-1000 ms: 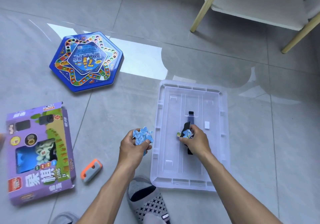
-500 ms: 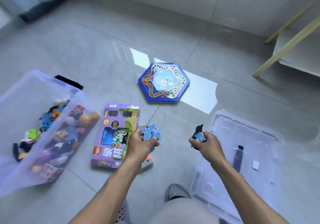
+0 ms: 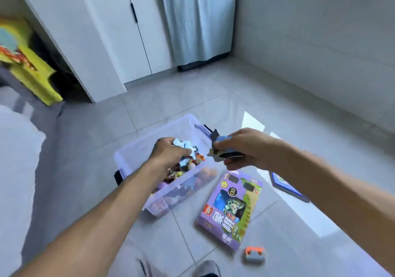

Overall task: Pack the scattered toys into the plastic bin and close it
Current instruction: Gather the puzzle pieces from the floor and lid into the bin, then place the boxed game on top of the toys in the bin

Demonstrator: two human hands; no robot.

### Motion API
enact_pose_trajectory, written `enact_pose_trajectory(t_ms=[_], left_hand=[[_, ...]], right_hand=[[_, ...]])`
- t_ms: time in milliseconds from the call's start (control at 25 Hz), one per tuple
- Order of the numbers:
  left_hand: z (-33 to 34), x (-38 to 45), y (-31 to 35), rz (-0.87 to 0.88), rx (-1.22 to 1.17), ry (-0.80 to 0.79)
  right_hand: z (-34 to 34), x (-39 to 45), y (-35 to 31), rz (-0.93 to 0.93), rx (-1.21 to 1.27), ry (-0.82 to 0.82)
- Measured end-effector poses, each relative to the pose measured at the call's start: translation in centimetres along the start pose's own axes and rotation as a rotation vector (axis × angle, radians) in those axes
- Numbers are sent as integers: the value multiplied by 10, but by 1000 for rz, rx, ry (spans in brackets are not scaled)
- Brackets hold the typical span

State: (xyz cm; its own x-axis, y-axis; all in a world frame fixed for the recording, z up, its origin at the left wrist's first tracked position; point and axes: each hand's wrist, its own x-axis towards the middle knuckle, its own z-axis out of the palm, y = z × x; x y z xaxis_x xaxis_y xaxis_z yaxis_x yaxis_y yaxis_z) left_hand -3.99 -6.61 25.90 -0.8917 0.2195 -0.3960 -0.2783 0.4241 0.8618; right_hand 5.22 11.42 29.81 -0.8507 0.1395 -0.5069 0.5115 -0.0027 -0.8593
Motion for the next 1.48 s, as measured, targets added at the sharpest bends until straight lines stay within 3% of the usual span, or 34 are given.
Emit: enact_pose_trajectory(t_ms=[120, 200, 280, 400, 520, 720, 800, 920, 1000, 1040, 1120, 1240, 1320, 1480], left_hand=[[-30, 18, -12, -85, -306, 221], [-35, 27, -10, -137, -705, 190], [-41, 31, -7, -201, -866, 160], [-45, 39, -12, -260, -776, 132], [-34, 44, -15, -204, -588, 28], [9, 18, 7, -47, -141, -359], [25, 17, 15, 48, -27, -484], [52, 27, -4, 155, 27, -540], [74, 44, -56, 71, 25, -480], [83, 51, -90, -9, 58, -430], [103, 58, -163, -162, 200, -346], [130, 60, -248, -264, 373, -390], [142, 58, -274, -287, 384, -431], [142, 59, -283, -294, 333, -409]], right_hand=[[38, 43, -12, 26, 85, 113], [56, 70, -14, 32, 295, 138], [59, 85, -5, 52, 349, 157], [32, 80, 29, 144, 308, 228], [-5, 52, 54, 210, 181, 282], [-43, 11, 60, 23, 180, 360], [-44, 3, 91, 72, -81, 365], [-34, 7, 165, 123, -820, 177], [-29, 21, 214, 95, -1239, 61], [-25, 28, 239, 103, -1301, 17], [-16, 44, 287, 185, -1238, -4], [1, 61, 360, 299, -1139, 147], [13, 65, 398, 306, -1175, 169], [13, 62, 434, 238, -1004, 242]])
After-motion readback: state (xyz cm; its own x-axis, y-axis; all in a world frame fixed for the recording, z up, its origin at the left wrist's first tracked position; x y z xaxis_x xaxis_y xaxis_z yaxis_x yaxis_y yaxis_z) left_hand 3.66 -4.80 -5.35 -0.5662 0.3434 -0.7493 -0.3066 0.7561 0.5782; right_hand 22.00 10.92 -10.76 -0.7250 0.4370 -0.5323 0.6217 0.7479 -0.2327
